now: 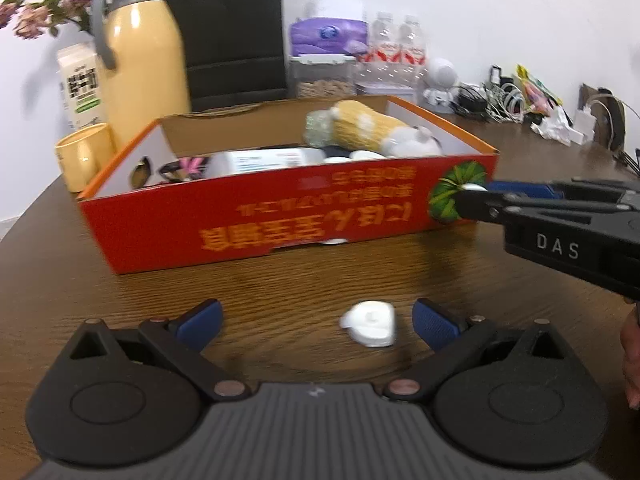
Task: Organize objects
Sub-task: 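Grasp a small white cap with the left tool while the right tool holds its cap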
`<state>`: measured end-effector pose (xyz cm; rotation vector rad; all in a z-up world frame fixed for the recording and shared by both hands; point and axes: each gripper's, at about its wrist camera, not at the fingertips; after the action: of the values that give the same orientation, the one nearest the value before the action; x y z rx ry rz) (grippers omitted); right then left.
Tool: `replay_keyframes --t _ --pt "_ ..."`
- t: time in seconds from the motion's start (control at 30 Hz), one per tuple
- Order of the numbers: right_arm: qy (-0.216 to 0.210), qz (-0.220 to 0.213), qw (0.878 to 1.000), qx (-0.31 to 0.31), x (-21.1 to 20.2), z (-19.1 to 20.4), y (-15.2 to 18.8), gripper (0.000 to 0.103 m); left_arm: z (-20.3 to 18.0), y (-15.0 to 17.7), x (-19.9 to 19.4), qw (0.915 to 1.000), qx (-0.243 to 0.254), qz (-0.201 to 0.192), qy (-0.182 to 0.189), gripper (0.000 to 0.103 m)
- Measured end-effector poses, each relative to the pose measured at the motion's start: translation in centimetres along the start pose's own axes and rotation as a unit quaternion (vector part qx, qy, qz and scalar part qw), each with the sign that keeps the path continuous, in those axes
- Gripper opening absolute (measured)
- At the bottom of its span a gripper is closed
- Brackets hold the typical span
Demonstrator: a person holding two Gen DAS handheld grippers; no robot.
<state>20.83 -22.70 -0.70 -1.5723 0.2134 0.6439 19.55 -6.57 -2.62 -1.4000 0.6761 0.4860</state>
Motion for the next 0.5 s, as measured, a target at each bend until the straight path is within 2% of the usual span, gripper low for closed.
replay_keyframes --t 0.17,0.23,0.3,0.33,0.4,0.47,0.5 --pt "-0.008 -0.014 1.0 -0.001 -0.8 0.0 0.0 0.027 -1.3 -0.3 0.7 1.0 0.003 0.006 -0.003 0.103" --pt "-0.011 -0.017 1.0 -0.003 -1.0 0.0 0.0 0.027 -1.5 -0.4 0.9 0.9999 0.0 0.011 -0.002 0.095" --pt "-0.014 -0.02 1.0 -0.006 -1.2 0.2 0.1 0.027 -1.7 -0.4 1.2 0.9998 0.001 0.019 -0.001 0.073" --pt "-0.015 -0.022 1.0 -0.008 -1.3 0.2 0.1 0.027 -1.7 -0.4 1.1 0.9998 0.001 0.019 0.007 0.069" --pt "-0.017 -0.023 1.0 -0.009 -1.4 0.3 0.1 0.027 -1.8 -0.3 0.8 0.9998 0.004 0.014 0.016 0.043" --pt "-0.018 -0.024 1.0 -0.01 -1.4 0.3 0.1 0.027 -2.0 -0.2 0.6 0.9997 0.006 0.011 0.021 0.027" --pt "-0.019 -0.024 0.999 -0.011 -1.4 0.4 0.1 0.027 -2.0 -0.1 0.6 0.9997 0.005 0.01 0.022 0.027"
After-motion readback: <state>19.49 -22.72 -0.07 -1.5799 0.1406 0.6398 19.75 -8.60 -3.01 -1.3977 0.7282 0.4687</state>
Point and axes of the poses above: each gripper's, at about its wrist camera, not at the fingertips, and x roughly the way its jaws point, z to its left, y to its underside, and after that the axes turned 6 degrees about z, right-handed
